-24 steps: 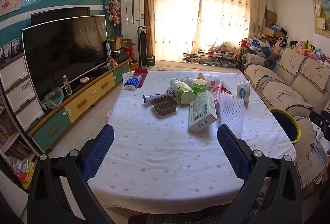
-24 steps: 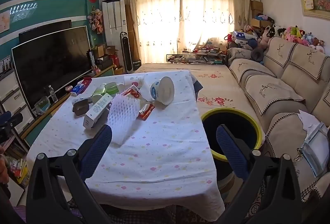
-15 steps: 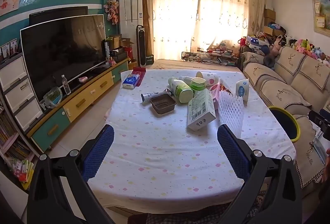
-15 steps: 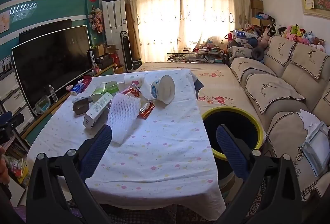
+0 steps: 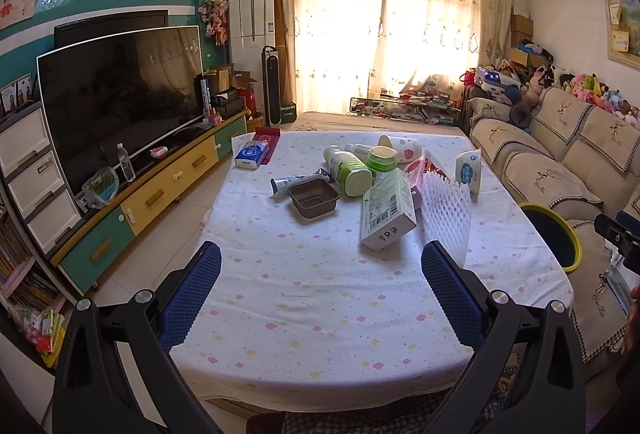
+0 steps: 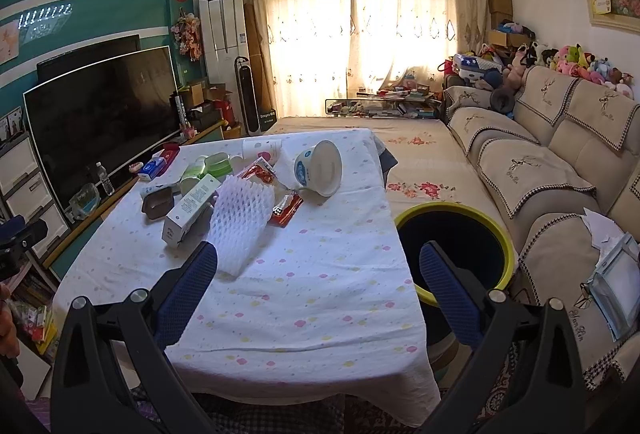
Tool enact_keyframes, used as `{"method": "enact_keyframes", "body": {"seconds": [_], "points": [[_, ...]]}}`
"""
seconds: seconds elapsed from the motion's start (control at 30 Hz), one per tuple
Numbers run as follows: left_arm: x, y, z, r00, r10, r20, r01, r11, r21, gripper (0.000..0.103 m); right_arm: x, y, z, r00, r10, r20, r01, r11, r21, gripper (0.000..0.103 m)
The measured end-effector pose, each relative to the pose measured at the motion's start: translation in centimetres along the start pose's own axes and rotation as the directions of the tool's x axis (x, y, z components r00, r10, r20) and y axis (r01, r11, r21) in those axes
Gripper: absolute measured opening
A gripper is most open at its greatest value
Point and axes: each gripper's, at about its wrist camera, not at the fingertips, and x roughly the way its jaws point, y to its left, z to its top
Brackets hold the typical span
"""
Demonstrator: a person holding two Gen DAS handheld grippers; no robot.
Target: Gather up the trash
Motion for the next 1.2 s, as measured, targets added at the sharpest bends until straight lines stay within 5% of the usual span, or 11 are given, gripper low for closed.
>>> {"method": "enact_keyframes", "body": {"seconds": [1.2], "points": [[0.9,-0.4,-0.4,0.999,-0.012,-0.034,0.012,1.0,0.002,0.099,0.7,-0.6,-0.1,1.0,0.011,-0.02,-0.011,1.0,0.01,0.097]]}}
